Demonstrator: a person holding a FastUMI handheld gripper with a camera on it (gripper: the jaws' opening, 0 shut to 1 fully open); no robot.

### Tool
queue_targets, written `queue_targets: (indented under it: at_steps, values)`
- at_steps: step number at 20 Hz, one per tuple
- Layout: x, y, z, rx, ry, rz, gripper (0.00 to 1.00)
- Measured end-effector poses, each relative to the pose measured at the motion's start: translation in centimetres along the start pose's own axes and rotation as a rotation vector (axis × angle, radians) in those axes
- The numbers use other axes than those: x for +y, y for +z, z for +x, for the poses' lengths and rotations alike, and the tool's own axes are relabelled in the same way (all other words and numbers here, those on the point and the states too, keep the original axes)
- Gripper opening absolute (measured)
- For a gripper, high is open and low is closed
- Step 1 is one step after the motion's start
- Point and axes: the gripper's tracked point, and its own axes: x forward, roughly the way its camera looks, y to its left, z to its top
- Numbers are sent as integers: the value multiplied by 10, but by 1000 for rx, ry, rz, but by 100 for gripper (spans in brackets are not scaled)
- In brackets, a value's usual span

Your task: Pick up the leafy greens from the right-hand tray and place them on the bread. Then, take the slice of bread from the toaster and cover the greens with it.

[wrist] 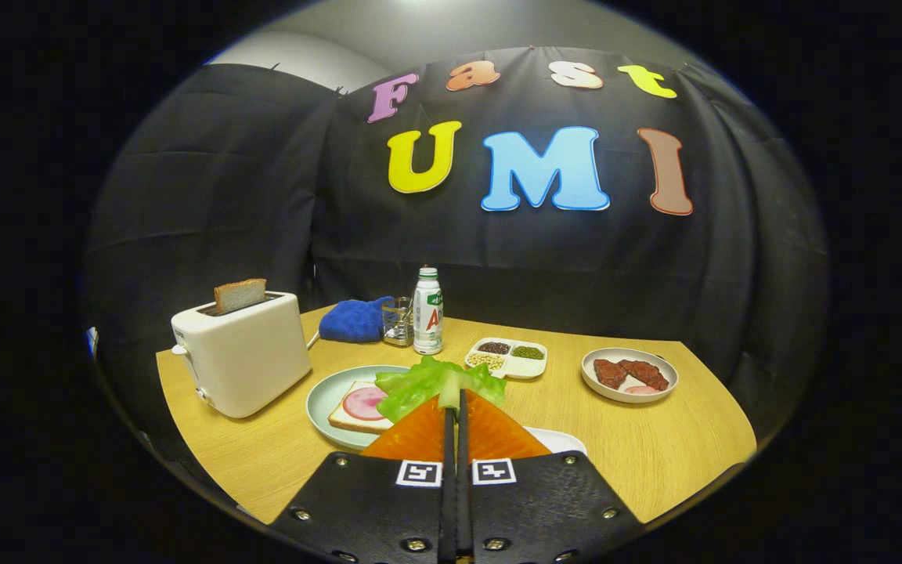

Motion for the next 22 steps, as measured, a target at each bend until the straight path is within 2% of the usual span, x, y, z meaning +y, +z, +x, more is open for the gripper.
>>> queue_targets:
  at_steps: [12,20,22]
  values:
    - [65,-13,72,39,109,62,0]
    - [83,-39,100,98,98,82,3]
    - [79,-45,99,111,79,83,9]
